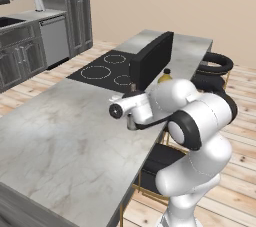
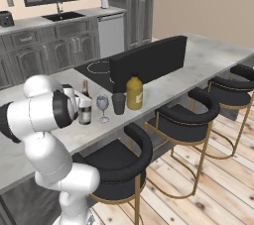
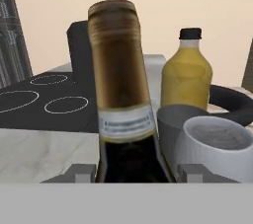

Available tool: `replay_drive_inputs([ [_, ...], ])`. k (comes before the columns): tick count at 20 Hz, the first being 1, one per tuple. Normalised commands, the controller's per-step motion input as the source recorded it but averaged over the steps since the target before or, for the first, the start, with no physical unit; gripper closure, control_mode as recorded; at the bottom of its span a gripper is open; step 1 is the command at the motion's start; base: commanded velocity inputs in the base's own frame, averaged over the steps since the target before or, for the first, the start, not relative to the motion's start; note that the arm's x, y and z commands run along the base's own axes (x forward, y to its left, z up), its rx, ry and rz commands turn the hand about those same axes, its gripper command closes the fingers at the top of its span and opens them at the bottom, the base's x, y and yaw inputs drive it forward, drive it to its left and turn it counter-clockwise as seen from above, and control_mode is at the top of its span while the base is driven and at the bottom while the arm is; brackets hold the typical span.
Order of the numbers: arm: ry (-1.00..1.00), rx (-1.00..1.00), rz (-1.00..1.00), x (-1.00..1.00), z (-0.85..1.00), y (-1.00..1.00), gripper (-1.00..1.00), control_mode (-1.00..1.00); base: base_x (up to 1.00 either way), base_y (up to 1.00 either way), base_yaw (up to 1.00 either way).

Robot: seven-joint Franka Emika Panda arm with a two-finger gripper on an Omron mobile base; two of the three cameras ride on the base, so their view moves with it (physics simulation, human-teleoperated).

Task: There is a wine glass and glass cup on the dining counter. Place the wine bottle next to the wine glass and the juice bottle next to the glass cup.

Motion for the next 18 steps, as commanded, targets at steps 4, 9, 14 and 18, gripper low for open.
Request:
replay_drive_inputs([
  [4, -0.21, 0.08, -0.10, -0.11, -0.64, -0.15, 1.00, -1.00, 0.00, 0.00, 0.00],
  [9, -0.21, 0.05, -0.10, -0.22, -0.68, -0.05, -1.00, -1.00, 0.00, 0.00, 0.00],
  [14, -0.20, 0.06, -0.10, -0.27, -0.63, -0.02, -1.00, -1.00, 0.00, 0.00, 0.00],
  [18, -0.18, 0.09, -0.10, -0.28, -0.59, -0.06, -1.00, -1.00, 0.00, 0.00, 0.00],
])
